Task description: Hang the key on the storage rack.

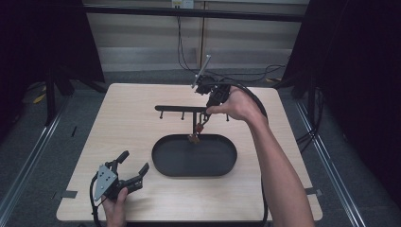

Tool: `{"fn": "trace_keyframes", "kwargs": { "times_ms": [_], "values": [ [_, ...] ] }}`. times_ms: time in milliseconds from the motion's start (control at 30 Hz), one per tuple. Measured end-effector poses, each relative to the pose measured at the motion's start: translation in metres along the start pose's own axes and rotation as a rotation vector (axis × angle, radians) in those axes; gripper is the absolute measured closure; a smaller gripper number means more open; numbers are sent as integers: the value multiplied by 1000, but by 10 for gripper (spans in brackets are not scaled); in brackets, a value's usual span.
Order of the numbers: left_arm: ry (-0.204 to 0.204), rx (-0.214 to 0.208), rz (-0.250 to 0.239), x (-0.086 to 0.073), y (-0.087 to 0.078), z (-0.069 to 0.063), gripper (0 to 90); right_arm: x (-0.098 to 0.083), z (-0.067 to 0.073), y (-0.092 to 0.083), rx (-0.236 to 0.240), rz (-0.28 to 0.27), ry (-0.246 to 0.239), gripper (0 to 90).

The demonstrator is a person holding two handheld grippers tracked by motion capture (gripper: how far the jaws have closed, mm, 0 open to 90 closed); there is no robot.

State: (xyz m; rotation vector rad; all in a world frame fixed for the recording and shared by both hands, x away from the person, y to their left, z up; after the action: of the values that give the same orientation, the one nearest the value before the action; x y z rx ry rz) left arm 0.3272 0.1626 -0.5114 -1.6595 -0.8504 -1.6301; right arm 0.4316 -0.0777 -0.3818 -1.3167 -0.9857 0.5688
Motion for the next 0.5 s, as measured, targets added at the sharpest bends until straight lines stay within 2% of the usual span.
{"fn": "trace_keyframes", "kwargs": {
  "times_ms": [167,500],
  "values": [
    [-1,1,1,0,0,0,163,-4,-2,-1,9,-6,18,803],
    [3,2,5,0,0,1,163,-10,2,-5,34,-21,15,768]
  ]
}}
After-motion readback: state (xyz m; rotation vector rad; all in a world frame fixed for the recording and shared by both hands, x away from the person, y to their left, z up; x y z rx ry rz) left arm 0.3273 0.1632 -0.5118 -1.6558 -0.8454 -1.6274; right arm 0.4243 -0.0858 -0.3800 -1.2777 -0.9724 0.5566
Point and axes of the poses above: each handheld gripper's, and its own axes: y roughly forward along the jaws, x roughly out of its top, z roughly to its left, the point moved 10 cm from there along y, roughly forward along the jaws
